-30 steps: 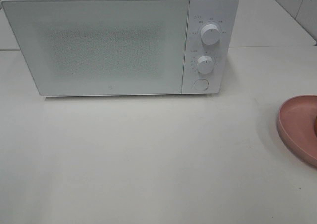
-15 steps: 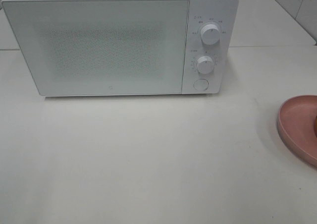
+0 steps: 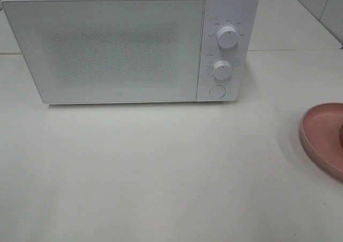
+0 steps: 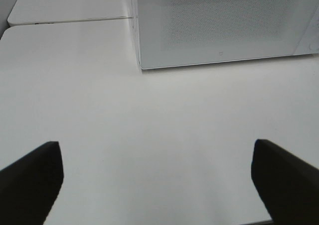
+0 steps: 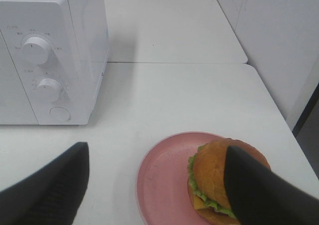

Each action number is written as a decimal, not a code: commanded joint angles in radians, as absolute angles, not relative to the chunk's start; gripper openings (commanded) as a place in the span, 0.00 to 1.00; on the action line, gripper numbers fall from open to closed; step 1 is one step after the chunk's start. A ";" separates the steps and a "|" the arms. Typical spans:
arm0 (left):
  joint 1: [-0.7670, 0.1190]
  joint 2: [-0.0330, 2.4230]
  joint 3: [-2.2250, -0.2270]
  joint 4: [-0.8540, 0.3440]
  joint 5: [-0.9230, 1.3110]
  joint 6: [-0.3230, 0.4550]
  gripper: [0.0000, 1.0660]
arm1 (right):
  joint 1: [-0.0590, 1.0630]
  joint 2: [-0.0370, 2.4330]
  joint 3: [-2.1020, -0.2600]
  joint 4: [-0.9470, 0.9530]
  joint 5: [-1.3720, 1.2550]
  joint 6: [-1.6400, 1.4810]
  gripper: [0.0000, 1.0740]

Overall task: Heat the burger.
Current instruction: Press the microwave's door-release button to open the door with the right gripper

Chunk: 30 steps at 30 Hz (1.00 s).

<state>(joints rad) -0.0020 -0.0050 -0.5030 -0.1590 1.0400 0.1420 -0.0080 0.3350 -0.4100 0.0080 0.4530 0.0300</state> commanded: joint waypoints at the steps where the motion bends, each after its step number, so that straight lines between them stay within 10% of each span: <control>1: -0.001 -0.033 -0.501 -0.164 1.038 0.141 0.88 | -0.008 0.370 -0.381 0.000 0.359 0.037 0.68; 30: -0.001 -0.033 -0.501 -0.164 1.038 0.141 0.88 | -0.008 0.805 -0.323 -0.135 -0.281 0.110 0.68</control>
